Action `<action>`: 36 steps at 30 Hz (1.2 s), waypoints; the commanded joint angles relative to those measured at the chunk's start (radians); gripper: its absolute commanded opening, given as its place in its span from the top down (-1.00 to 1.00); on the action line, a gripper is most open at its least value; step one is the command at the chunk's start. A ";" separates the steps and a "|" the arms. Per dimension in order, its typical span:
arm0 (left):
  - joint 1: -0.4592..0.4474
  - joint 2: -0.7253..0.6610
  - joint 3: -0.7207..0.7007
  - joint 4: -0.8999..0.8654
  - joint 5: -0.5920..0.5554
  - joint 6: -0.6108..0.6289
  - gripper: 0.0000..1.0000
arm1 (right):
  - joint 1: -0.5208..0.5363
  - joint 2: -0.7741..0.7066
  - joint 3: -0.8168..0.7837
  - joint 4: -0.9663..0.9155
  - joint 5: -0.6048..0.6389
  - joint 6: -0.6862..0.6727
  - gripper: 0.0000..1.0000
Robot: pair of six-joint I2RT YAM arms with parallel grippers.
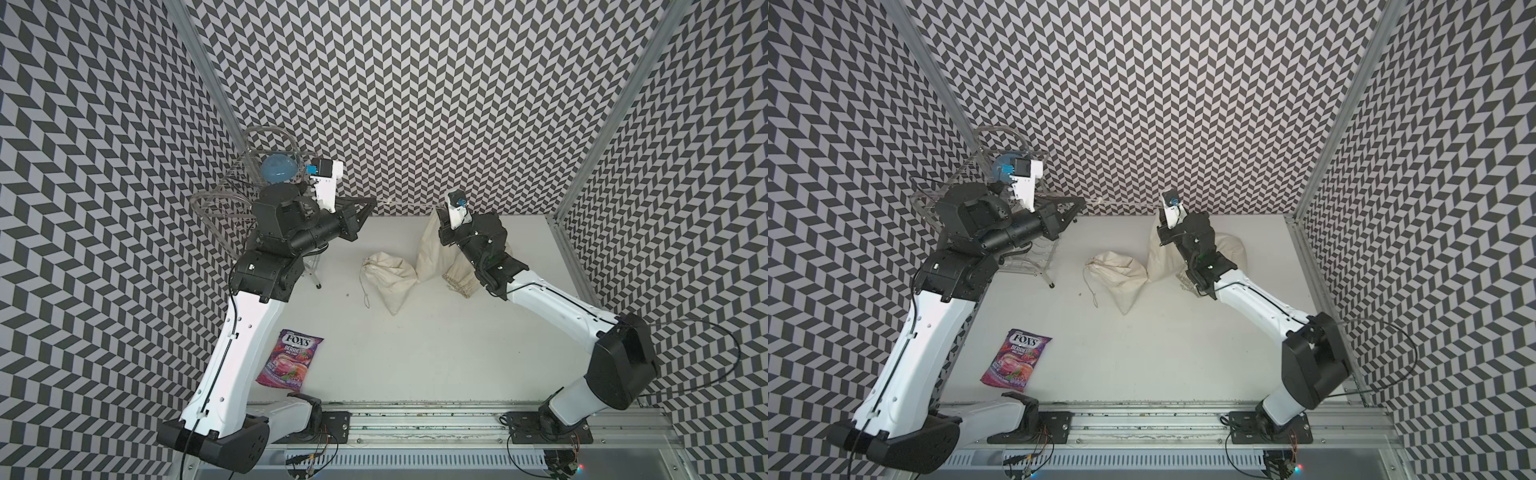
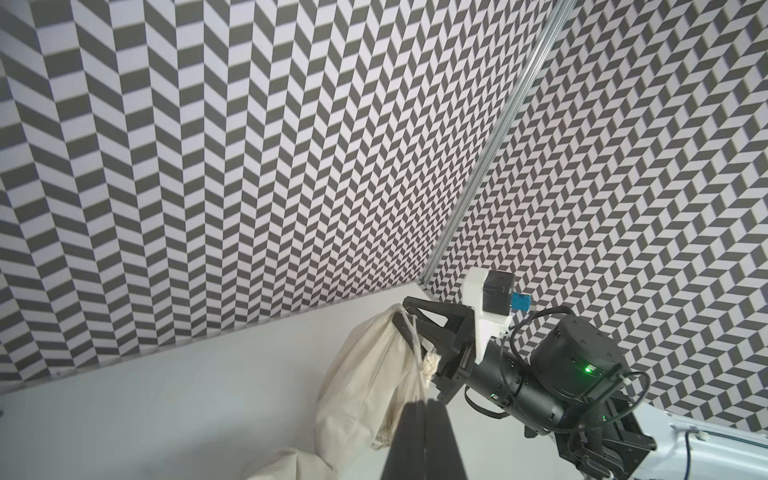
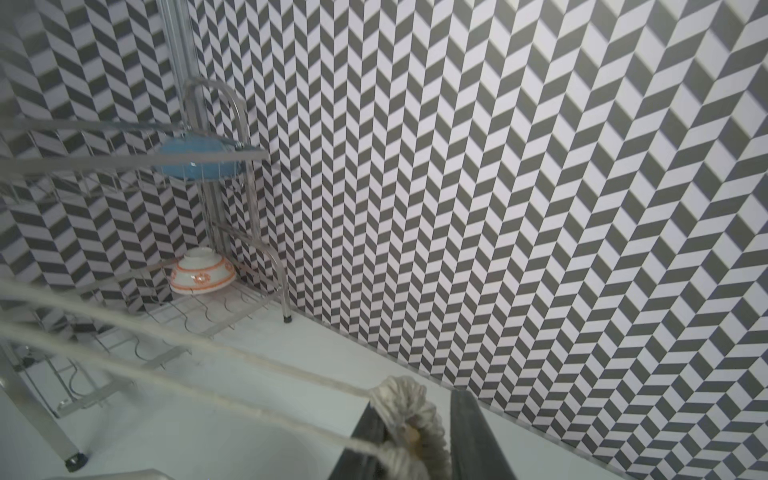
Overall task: Close the soil bag
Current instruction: Frap the soil bag at the center of the board.
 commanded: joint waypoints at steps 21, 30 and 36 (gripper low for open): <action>0.177 -0.226 -0.172 0.235 -0.046 -0.031 1.00 | -0.111 0.102 -0.039 -0.189 0.062 0.021 0.52; 0.184 -0.237 -0.265 0.263 -0.038 -0.031 1.00 | -0.090 0.194 -0.163 -0.116 -0.185 0.061 0.36; 0.184 -0.207 -0.291 0.320 0.029 -0.065 1.00 | 0.036 0.036 -0.157 -0.089 -0.210 -0.034 -0.15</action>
